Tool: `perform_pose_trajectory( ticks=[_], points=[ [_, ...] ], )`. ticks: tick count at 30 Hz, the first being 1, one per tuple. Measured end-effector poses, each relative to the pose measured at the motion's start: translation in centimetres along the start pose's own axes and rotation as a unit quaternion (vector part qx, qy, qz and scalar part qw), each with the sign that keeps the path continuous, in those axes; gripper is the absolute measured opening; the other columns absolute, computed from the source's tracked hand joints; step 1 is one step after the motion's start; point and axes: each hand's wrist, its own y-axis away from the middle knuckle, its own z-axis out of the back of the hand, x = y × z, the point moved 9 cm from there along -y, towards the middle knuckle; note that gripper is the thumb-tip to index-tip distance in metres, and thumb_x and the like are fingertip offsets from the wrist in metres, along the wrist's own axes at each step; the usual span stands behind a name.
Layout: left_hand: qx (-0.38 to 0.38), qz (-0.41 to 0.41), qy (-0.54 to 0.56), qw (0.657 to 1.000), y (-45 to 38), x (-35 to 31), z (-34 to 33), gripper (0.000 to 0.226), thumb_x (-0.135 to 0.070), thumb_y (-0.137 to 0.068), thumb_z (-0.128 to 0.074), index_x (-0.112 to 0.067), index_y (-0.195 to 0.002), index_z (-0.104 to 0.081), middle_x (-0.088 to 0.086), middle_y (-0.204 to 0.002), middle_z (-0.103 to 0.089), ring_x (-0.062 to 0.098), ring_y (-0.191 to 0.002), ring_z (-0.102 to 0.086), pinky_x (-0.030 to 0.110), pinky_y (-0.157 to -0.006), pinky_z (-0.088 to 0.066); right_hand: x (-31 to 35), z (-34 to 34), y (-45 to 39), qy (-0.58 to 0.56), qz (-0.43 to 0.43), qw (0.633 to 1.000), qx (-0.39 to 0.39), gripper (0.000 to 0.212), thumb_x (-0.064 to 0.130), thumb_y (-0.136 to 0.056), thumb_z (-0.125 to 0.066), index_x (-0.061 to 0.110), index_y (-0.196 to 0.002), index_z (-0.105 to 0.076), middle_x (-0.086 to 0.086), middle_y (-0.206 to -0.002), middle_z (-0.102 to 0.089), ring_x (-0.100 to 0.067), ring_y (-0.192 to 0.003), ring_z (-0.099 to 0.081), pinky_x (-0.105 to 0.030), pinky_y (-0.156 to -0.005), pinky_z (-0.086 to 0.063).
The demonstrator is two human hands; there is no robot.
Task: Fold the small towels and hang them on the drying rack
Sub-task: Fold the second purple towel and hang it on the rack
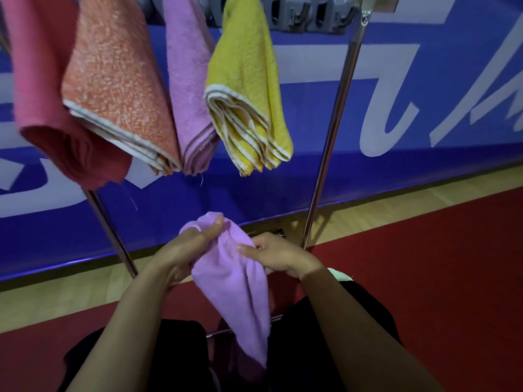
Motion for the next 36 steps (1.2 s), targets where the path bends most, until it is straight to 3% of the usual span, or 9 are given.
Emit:
perform_pose_trajectory(
  ticks=[5, 9, 14, 19, 22, 25, 28, 32, 36],
  points=[
    [0.181, -0.034, -0.042, 0.982, 2.5, -1.1, -0.8, 0.044, -0.034, -0.091, -0.081, -0.007, -0.125, -0.070, 0.022, -0.113, -0.076, 0.033, -0.103, -0.074, 0.047, -0.094, -0.056, 0.6, 2.9, -0.7, -0.283, 0.014, 0.954, -0.100, 0.043, 0.045, -0.101, -0.059, 0.007, -0.117, -0.073, -0.015, -0.110, -0.077, -0.029, -0.111, -0.070, -0.046, -0.100, -0.053],
    [0.266, -0.035, -0.073, 0.961, 3.1, -0.3, -0.6, 0.042, -0.015, -0.089, -0.083, 0.009, -0.120, -0.066, 0.042, -0.115, -0.067, 0.040, -0.103, -0.068, 0.057, -0.097, -0.050, -0.1, 3.4, -1.2, -0.414, -0.011, 0.905, -0.100, 0.050, 0.040, -0.094, -0.072, 0.004, -0.129, -0.067, -0.020, -0.123, -0.072, -0.030, -0.122, -0.066, -0.045, -0.113, -0.046],
    [0.133, -0.068, 0.153, 0.977, 2.5, -2.2, 2.8, 0.029, -0.021, -0.080, -0.086, -0.004, -0.102, -0.075, 0.020, -0.093, -0.069, 0.027, -0.081, -0.071, 0.044, -0.075, -0.063, 0.6, 6.1, -0.7, -0.465, 0.033, 0.866, -0.181, 0.032, 0.020, -0.098, -0.066, -0.003, -0.121, -0.068, -0.024, -0.119, -0.071, -0.030, -0.109, -0.068, -0.042, -0.101, -0.051],
    [0.021, 0.001, 0.398, 0.917, 0.9, -1.6, 5.7, 0.026, -0.021, -0.101, -0.062, -0.002, -0.101, -0.079, 0.013, -0.100, -0.075, 0.023, -0.085, -0.078, 0.039, -0.070, -0.066, -0.6, 7.4, -0.8, -0.494, 0.015, 0.846, -0.200, 0.030, 0.015, -0.094, -0.070, -0.007, -0.113, -0.065, -0.029, -0.107, -0.068, -0.033, -0.099, -0.065, -0.041, -0.091, -0.054],
    [0.054, 0.035, 0.213, 0.975, 0.4, 0.4, 4.2, 0.081, -0.018, -0.092, -0.077, -0.018, -0.158, -0.030, 0.016, -0.110, -0.076, 0.025, -0.091, -0.078, 0.042, -0.070, -0.066, -1.3, 5.5, -1.5, -0.560, -0.057, 0.816, -0.134, 0.018, 0.016, -0.091, -0.074, 0.002, -0.098, -0.067, -0.025, -0.100, -0.065, -0.035, -0.104, -0.065, -0.048, -0.104, -0.053],
    [0.152, 0.024, 0.052, 0.987, 1.8, 1.0, 1.0, 0.087, -0.010, -0.072, -0.092, -0.015, -0.147, -0.047, 0.016, -0.102, -0.076, 0.023, -0.089, -0.075, 0.032, -0.073, -0.063, -2.0, 5.9, -2.0, -0.561, -0.054, 0.811, -0.160, 0.013, 0.014, -0.093, -0.071, 0.004, -0.102, -0.071, -0.021, -0.108, -0.067, -0.035, -0.114, -0.064, -0.051, -0.112, -0.046],
    [0.116, -0.072, 0.148, 0.979, 1.7, -2.1, 2.5, 0.062, -0.008, -0.081, -0.081, -0.011, -0.139, -0.061, 0.019, -0.122, -0.071, 0.022, -0.099, -0.071, 0.029, -0.083, -0.062, -2.2, 8.4, -1.5, -0.559, 0.003, 0.805, -0.198, 0.023, 0.013, -0.091, -0.074, 0.004, -0.111, -0.068, -0.016, -0.102, -0.072, -0.033, -0.111, -0.067, -0.044, -0.104, -0.053],
    [0.069, -0.060, 0.293, 0.952, 0.2, -2.5, 5.0, 0.065, -0.033, -0.090, -0.077, -0.014, -0.149, -0.055, 0.011, -0.128, -0.070, 0.025, -0.113, -0.069, 0.039, -0.097, -0.057, -3.8, 7.4, -0.2, -0.241, -0.118, 0.954, -0.135, 0.049, 0.056, -0.089, -0.071, 0.013, -0.111, -0.065, -0.008, -0.086, -0.068, -0.019, -0.066, -0.066, -0.027, -0.056, -0.051],
    [0.067, -0.021, 0.067, 0.995, 0.7, -0.6, 3.5, 0.057, -0.007, -0.094, -0.072, -0.022, -0.146, -0.054, 0.019, -0.128, -0.068, 0.024, -0.101, -0.072, 0.034, -0.082, -0.062, -3.1, 6.9, 0.8, -0.448, -0.099, 0.886, -0.069, 0.036, 0.040, -0.093, -0.070, 0.009, -0.075, -0.068, -0.014, -0.070, -0.070, -0.024, -0.062, -0.069, -0.031, -0.061, -0.059]
  ],
)
